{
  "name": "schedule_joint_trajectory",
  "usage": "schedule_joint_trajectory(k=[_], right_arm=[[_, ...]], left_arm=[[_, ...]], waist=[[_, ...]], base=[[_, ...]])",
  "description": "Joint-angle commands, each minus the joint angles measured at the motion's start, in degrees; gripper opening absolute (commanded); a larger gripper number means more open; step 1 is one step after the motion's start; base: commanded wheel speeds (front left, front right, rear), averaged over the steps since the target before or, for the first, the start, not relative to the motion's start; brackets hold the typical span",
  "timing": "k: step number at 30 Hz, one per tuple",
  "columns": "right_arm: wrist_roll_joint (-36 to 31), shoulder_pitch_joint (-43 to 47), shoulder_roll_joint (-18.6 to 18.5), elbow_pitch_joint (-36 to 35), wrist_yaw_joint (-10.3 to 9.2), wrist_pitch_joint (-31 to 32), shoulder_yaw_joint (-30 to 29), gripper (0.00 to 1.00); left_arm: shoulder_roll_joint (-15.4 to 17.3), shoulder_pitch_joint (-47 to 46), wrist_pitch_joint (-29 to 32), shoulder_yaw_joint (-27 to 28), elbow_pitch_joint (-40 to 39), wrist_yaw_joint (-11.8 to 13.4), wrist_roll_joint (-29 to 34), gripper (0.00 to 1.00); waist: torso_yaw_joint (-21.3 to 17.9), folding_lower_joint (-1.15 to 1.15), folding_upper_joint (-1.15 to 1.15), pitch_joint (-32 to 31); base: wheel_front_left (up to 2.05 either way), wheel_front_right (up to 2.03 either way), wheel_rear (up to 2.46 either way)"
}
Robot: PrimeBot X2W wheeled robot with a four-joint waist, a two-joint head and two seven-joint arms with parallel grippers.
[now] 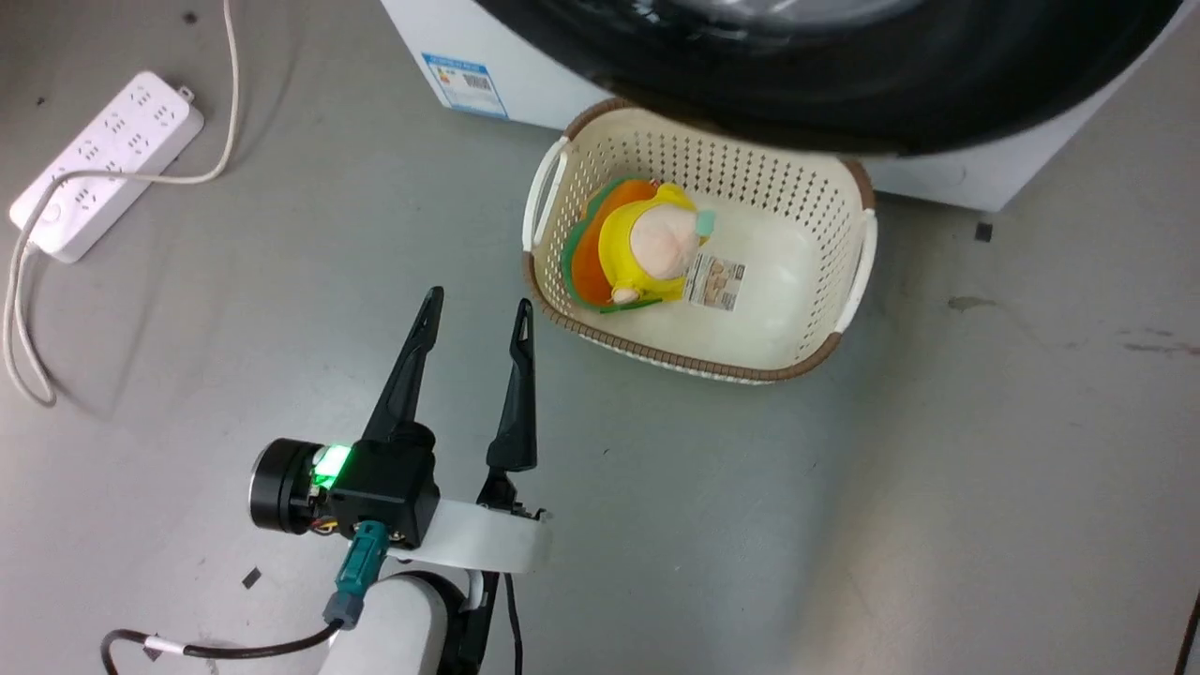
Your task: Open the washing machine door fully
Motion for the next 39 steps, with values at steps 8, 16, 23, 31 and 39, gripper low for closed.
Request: schedule_joint_trajectory(k=[8,16,23,31,39], right_arm=[[4.2,11.0,5.5,-1.4,0.13,5.8,0.4,0.00],[6.6,24.3,11.0,-8.8,0.13,9.9,1.1,0.00],[8.6,34.7,15.3,-16.8,0.13,15.2,4.2,0.00],[19.4,43.1,15.9,-23.6,0.13,17.7,14.2,0.00],[35.3,49.1,15.9,-31.6,0.13,5.6,36.0,0.00]], left_arm=[[0.1,2.9,-0.8,0.8,2.3,-0.6,0.3,1.00],[0.1,7.7,-0.8,-0.8,4.8,-1.4,0.2,1.00],[0.3,11.5,-0.8,-0.6,6.0,-2.8,1.1,1.00],[0.2,13.7,-0.8,-0.3,6.2,-3.2,0.9,1.00],[0.2,14.6,-0.8,0.8,6.1,-3.3,0.8,1.00]], waist=[[-2.4,0.00,0.00,-7.9],[-3.2,0.00,0.00,-15.9],[-3.0,0.00,0.00,-20.0],[-1.7,0.00,0.00,-22.2],[-0.2,0.00,0.00,-23.4]], base=[[0.00,0.00,0.00],[0.00,0.00,0.00],[0.00,0.00,0.00],[0.00,0.00,0.00],[0.00,0.00,0.00]])
